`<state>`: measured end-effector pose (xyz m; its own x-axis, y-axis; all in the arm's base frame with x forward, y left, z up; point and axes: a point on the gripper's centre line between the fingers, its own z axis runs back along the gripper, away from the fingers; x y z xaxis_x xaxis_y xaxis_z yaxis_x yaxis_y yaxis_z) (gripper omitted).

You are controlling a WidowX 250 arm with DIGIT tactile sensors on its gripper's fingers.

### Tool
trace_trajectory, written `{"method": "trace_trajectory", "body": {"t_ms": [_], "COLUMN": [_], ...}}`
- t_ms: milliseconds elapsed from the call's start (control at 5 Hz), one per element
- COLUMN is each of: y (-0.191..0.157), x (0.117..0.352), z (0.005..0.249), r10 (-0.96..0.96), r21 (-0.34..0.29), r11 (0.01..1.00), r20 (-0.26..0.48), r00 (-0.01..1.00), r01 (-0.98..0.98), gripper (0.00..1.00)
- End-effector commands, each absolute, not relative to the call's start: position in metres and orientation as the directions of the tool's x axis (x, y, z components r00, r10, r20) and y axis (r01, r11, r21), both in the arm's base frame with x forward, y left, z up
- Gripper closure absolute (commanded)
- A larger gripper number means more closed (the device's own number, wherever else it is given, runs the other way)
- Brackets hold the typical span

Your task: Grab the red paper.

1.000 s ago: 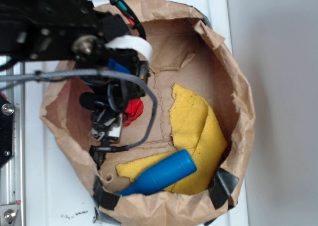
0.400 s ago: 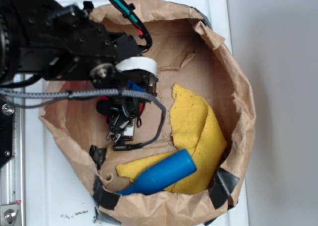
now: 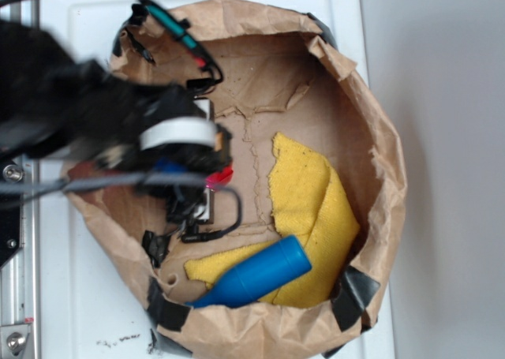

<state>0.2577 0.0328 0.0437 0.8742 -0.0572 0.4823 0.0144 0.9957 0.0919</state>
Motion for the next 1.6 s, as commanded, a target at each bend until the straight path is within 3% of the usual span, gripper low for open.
{"method": "trace_trajectory", "body": {"t_ms": [0,200,400,600,1000,1200,1400], "y": [0.031,0.03,0.025,0.019,0.007,0.006,0.012], "x": [0.259,0.259,0.259,0.274,0.287,0.285,0.285], "z": [0.055,0.069,0.114,0.165,0.2,0.206,0.195], "r10": [-0.028,0.016,0.078,0.131,0.144,0.148,0.132], "r21": [0.084,0.077,-0.005,-0.09,-0.118,-0.122,-0.117], "r11": [0.996,0.995,0.996,0.991,0.987,0.986,0.989], "r20": [0.524,0.525,0.474,0.419,0.362,0.376,0.381], "r00": [0.851,0.851,0.877,0.899,0.921,0.915,0.915], "r01": [-0.019,-0.067,-0.086,-0.103,-0.108,-0.11,-0.093], "gripper": [1.0,1.0,1.0,1.0,1.0,1.0,0.0]}}
